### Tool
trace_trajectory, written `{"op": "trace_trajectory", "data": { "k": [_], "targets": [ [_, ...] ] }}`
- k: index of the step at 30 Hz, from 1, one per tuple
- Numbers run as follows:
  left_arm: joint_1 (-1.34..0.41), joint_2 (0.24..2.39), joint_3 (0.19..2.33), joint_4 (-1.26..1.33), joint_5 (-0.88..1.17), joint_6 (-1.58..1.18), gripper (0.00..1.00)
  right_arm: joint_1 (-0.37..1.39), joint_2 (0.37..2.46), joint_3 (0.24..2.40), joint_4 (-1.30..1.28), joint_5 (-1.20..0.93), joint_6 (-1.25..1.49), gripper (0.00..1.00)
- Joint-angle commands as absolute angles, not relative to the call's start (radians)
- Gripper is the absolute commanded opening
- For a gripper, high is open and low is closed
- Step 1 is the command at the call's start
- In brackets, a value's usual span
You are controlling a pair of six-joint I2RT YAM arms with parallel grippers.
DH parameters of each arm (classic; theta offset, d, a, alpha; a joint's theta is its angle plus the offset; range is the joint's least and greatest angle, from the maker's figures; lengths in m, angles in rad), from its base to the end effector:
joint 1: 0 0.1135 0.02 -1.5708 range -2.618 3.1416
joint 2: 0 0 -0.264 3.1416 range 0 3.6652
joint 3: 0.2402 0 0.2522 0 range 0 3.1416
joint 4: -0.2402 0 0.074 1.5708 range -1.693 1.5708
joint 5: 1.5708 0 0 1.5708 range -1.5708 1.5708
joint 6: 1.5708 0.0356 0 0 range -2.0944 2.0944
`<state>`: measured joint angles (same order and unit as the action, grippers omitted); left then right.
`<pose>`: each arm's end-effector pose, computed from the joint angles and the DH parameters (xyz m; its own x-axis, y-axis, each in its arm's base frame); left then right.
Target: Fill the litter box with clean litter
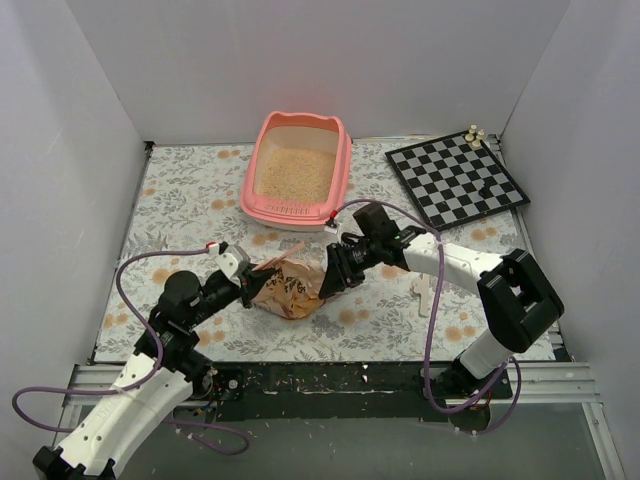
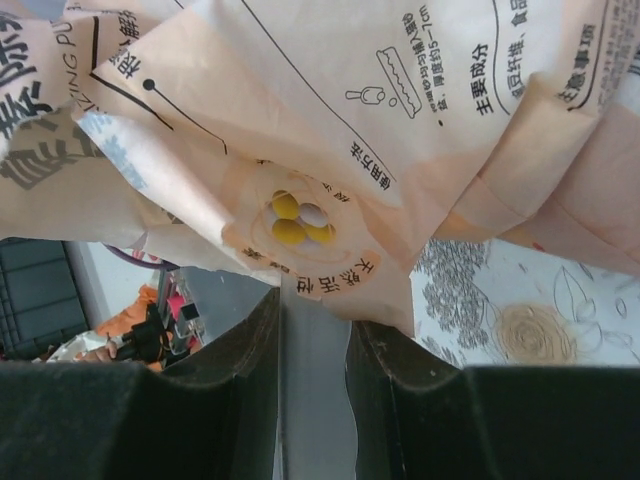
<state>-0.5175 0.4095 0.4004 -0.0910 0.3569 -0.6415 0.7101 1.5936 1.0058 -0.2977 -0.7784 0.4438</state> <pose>0.1069 -0.0752 0.2656 -0.5277 -0.3447 -0.7763 0.5615 0.5442 -0.6234 0.2309 0.2315 0.2146 -0.8742 -0.3484 -0.3382 -0.4715 0.4427 0.7627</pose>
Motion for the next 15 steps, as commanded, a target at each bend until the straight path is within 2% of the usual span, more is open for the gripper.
{"op": "trace_trajectory", "data": {
  "k": [1, 4, 7, 15],
  "targets": [
    [-0.52, 0.403, 0.465, -0.09, 0.288, -0.594, 0.0, 0.762, 1.597, 0.879, 0.113, -0.736, 0.613, 0.01],
    [-0.52, 0.402, 0.485, -0.112, 0.21, -0.571, 0.0, 0.785, 1.608, 0.812, 0.409, -0.744, 0.73, 0.01],
    [-0.52, 0.408, 0.5, -0.133, 0.137, -0.563, 0.0, 0.828, 1.67, 0.824, 0.585, -0.739, 0.805, 0.01],
    [-0.52, 0.328, 0.483, -0.175, -0.028, -0.561, 0.0, 0.864, 1.816, 0.906, 0.87, -0.772, 0.93, 0.01]
  ]
}}
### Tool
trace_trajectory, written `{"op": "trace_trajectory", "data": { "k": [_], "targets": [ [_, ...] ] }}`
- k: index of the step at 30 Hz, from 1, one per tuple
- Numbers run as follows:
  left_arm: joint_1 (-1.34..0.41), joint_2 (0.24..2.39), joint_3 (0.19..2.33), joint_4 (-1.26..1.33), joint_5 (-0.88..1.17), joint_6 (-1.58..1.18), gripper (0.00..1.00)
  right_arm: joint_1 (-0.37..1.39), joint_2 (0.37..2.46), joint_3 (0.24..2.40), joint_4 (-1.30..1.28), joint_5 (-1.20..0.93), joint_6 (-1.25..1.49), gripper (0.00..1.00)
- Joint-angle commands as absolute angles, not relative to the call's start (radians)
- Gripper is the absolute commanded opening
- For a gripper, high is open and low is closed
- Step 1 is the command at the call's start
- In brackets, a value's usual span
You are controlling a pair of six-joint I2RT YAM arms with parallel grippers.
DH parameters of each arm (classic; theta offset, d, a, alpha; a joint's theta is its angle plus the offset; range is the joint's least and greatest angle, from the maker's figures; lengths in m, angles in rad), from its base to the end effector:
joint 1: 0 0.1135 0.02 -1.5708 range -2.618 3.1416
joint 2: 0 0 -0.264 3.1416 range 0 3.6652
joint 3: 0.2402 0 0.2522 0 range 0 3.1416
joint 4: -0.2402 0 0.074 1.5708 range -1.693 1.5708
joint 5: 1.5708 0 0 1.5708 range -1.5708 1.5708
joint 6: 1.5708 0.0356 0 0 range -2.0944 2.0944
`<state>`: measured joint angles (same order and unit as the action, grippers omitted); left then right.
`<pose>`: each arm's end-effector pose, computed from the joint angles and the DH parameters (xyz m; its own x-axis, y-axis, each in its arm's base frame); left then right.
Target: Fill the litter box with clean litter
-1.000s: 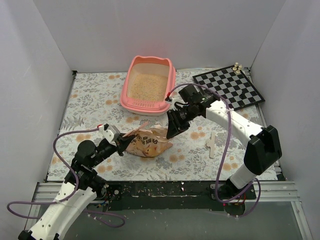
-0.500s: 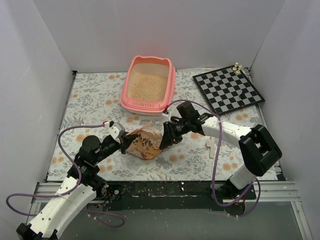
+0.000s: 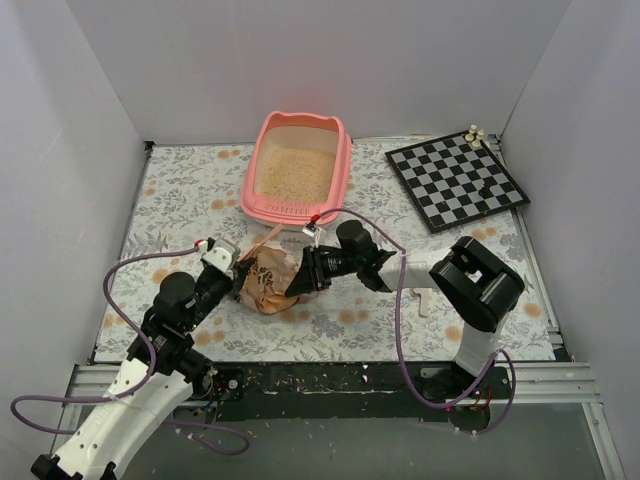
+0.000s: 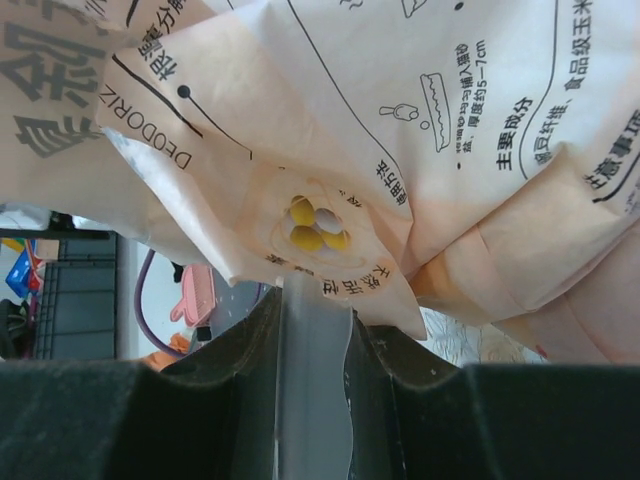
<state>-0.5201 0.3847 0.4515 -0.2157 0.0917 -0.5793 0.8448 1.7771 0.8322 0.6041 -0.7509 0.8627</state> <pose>0.1059 -0.0644 0.2726 -0.4217 -0.3867 -0.8202 0.4094 0.7258 -0.5527 0.2212 0.2857 0.1751 -0.8839 -0.1592 -0.4398 -0.4647 0.1928 0.8642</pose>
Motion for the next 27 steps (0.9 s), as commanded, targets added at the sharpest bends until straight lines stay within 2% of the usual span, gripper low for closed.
{"op": "trace_trajectory", "data": {
  "k": [1, 12, 19, 27],
  "targets": [
    [-0.52, 0.316, 0.48, -0.176, -0.031, -0.56, 0.0, 0.865, 1.819, 0.917, 0.865, -0.779, 0.931, 0.01],
    [-0.522, 0.37, 0.465, -0.141, 0.034, -0.591, 0.0, 0.861, 1.657, 0.864, 0.666, -0.827, 0.819, 0.01],
    [-0.522, 0.338, 0.436, -0.117, 0.037, -0.6, 0.0, 0.841, 1.523, 0.747, 0.681, -0.853, 0.842, 0.01],
    [-0.522, 0.302, 0.413, -0.095, 0.054, -0.597, 0.0, 0.828, 1.421, 0.621, 0.837, -0.884, 0.965, 0.01]
  ]
}}
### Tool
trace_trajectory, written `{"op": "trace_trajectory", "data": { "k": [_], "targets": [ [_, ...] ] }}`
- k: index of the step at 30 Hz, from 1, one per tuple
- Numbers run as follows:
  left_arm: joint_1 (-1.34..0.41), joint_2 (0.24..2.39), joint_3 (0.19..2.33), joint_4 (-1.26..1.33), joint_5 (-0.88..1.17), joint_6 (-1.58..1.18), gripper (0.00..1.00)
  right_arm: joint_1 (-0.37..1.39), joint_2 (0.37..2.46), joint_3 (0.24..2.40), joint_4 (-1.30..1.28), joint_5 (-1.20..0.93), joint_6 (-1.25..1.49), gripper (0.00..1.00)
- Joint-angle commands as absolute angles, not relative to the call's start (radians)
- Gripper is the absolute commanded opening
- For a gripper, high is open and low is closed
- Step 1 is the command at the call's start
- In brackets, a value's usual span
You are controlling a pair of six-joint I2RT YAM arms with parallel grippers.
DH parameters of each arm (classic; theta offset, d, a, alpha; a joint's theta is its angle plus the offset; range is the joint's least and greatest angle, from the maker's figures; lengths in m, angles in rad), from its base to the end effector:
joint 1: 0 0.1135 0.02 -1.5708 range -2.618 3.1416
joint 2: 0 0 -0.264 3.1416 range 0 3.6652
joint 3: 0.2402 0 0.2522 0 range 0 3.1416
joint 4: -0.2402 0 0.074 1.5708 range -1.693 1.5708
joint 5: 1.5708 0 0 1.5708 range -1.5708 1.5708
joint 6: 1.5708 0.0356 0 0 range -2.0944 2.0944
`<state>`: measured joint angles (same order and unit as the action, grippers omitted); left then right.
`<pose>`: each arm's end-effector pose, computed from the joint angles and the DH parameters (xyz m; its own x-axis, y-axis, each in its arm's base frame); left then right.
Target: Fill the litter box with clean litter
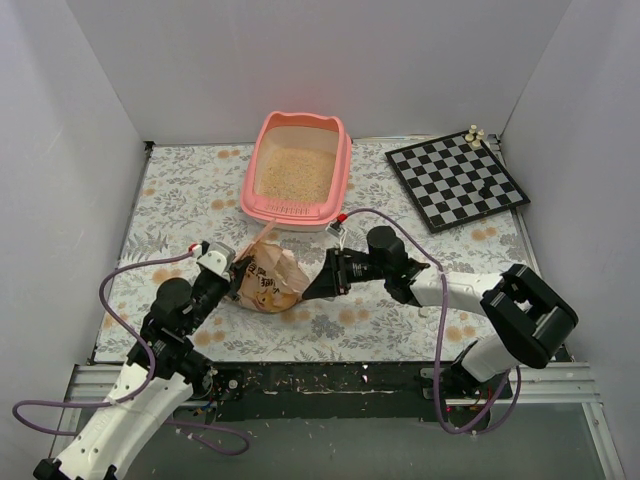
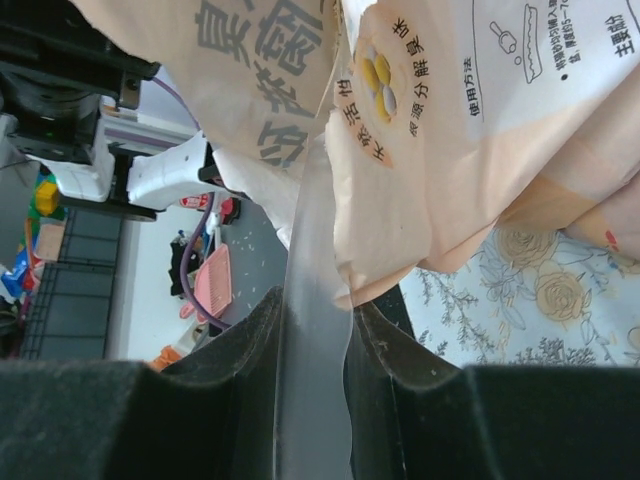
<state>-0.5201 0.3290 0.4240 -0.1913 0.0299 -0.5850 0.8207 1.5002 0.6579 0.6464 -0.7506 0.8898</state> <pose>0.1013 -0.0593 0.2712 -0.3581 -0.4310 -0.8283 0.3896 0.7372 -0.5520 0.1918 0.2414 0.2145 -0.8536 -0.0826 -0.5144 -0.5209 0.1163 0.8457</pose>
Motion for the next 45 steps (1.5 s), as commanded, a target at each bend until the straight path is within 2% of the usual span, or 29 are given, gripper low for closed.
{"op": "trace_trajectory", "data": {
  "k": [1, 8, 29, 34, 41, 45],
  "targets": [
    [-0.522, 0.296, 0.411, -0.094, 0.054, -0.595, 0.0, 0.825, 1.408, 0.609, 0.853, -0.884, 0.982, 0.01],
    [-0.522, 0.256, 0.391, -0.081, 0.054, -0.586, 0.0, 0.808, 1.322, 0.538, 0.894, -0.853, 1.068, 0.01],
    [-0.522, 0.218, 0.36, -0.041, 0.061, -0.572, 0.0, 0.703, 1.063, 0.333, 0.759, -0.701, 1.187, 0.01],
    [-0.522, 0.215, 0.356, -0.032, 0.064, -0.577, 0.0, 0.701, 1.084, 0.273, 0.922, -0.696, 1.29, 0.01],
    [-0.522, 0.224, 0.359, -0.032, 0.066, -0.594, 0.0, 0.701, 1.055, 0.313, 0.887, -0.678, 1.31, 0.01],
    [-0.522, 0.235, 0.367, -0.038, -0.018, -0.61, 0.0, 0.701, 1.011, 0.354, 0.798, -0.664, 1.304, 0.01]
  ]
}}
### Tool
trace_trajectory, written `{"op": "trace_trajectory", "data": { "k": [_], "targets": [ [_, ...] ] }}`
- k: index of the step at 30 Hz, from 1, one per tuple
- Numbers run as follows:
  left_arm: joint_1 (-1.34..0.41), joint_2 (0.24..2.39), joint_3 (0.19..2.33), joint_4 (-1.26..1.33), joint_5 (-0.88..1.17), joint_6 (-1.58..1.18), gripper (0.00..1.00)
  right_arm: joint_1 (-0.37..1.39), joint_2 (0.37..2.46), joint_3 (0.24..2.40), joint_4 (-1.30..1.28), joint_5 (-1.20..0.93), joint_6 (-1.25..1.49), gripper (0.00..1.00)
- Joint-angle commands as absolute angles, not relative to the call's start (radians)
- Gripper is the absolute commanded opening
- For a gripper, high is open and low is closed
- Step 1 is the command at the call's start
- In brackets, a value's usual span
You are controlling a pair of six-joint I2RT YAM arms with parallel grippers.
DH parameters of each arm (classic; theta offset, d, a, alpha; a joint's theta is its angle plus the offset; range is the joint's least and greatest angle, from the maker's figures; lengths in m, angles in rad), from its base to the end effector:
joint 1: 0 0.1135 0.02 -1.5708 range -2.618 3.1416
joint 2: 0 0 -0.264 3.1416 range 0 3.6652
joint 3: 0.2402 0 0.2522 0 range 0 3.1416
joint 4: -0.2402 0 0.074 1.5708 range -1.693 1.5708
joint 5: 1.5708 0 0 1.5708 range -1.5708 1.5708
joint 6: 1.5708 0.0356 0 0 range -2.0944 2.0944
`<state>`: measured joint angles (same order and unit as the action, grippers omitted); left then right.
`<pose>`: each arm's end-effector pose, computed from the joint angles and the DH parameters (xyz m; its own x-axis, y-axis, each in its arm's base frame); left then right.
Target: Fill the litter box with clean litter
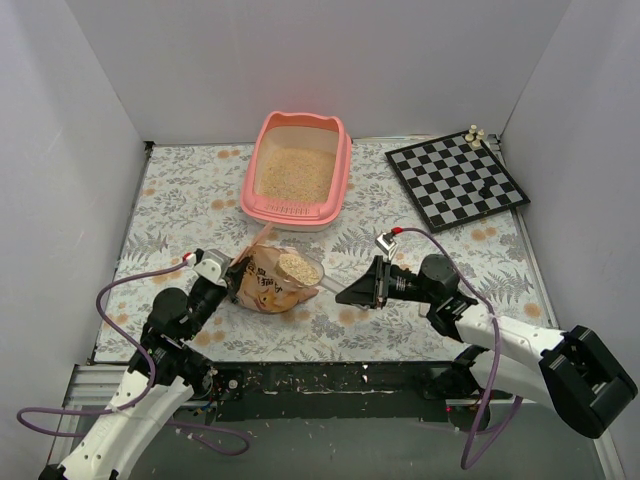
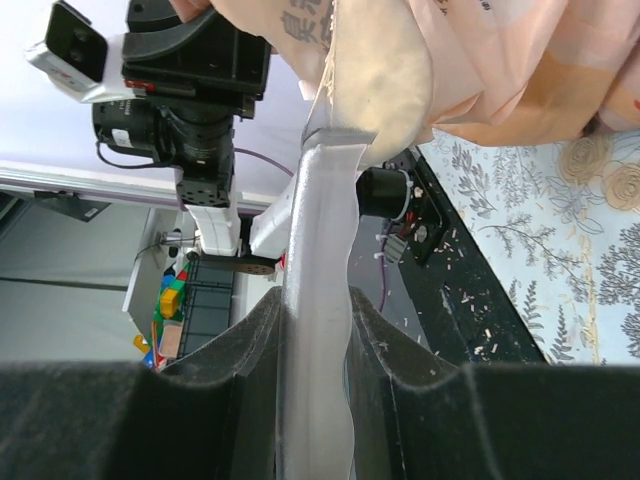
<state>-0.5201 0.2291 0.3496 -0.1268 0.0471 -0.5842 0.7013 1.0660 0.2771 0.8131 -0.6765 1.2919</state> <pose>0.0933 -0.0553 0.2618 -0.3009 -0.4625 -0.8340 0.4452 0.7053 -0.5518 0.1455 0.1520 0.2155 -0.9383 0.1888 -0.2898 -0.2879 0.0378 0.9569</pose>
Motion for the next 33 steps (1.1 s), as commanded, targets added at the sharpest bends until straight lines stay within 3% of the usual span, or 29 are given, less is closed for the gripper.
{"op": "trace_trajectory", "data": {
  "k": [1, 15, 28, 33],
  "targets": [
    [-0.522, 0.241, 0.374, -0.046, -0.04, -0.615, 0.0, 0.701, 0.997, 0.366, 0.778, -0.66, 1.302, 0.01],
    [-0.522, 0.222, 0.38, -0.058, -0.104, -0.629, 0.0, 0.701, 1.052, 0.572, 0.635, -0.473, 1.272, 0.01],
    [-0.522, 0.184, 0.374, -0.055, -0.077, -0.646, 0.0, 0.609, 1.446, 0.817, 0.773, -0.397, 1.272, 0.01],
    [-0.522, 0.176, 0.371, -0.054, -0.072, -0.65, 0.0, 0.537, 1.653, 1.015, 0.579, -0.455, 1.14, 0.01]
  ]
}}
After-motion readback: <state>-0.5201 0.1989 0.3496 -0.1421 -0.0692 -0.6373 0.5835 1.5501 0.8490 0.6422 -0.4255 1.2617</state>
